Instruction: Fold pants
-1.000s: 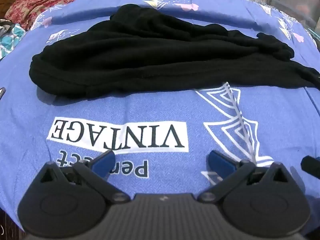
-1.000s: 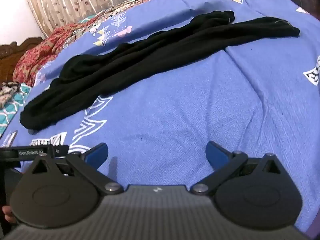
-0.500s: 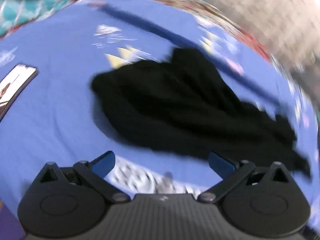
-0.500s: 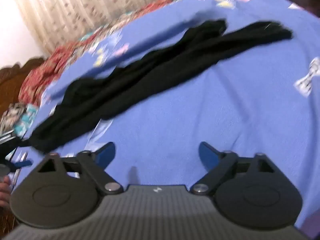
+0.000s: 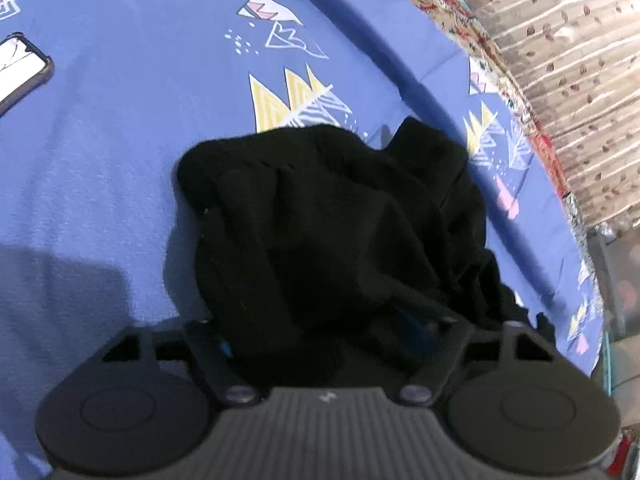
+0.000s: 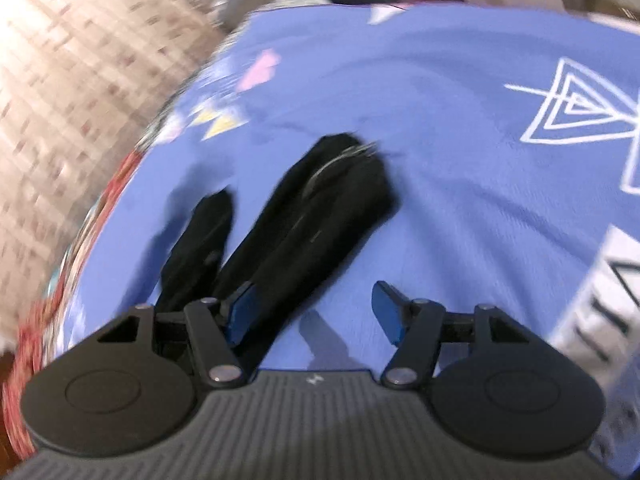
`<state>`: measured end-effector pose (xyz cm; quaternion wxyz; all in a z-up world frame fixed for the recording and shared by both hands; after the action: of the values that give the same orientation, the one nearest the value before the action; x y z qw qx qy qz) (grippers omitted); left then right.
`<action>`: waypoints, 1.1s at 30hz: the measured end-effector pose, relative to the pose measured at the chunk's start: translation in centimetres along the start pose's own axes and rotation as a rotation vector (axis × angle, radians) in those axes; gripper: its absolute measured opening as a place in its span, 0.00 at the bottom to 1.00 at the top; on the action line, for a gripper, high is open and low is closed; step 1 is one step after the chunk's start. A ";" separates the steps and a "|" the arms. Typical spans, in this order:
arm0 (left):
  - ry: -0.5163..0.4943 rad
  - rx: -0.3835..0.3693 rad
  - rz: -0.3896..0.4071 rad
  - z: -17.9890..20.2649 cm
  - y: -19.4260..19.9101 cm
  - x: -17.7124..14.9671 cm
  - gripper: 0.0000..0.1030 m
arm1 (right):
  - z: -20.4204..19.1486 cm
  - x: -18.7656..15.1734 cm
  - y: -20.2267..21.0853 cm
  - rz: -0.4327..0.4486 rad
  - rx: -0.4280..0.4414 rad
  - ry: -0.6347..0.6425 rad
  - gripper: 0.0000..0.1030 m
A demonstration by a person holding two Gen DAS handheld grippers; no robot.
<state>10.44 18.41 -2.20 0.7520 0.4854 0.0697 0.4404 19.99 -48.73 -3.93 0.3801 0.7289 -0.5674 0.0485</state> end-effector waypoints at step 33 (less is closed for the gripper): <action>-0.330 0.075 0.057 -5.1 14.5 -8.1 0.35 | 7.0 1.3 19.1 0.184 -0.405 0.113 0.68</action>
<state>-5.78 17.98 3.95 0.7219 0.5806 -0.0521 0.3729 1.41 -55.33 1.33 0.5437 0.5790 -0.6076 0.0089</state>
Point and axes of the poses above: each gripper's, at about its wrist camera, not at the fingertips, and y roughly against the way its jaws point, z to its right, x to its top, the point moved 5 cm from there along -y, roughly the way its jaws point, and after that the axes turned 6 degrees about x, right-handed, at the moved point
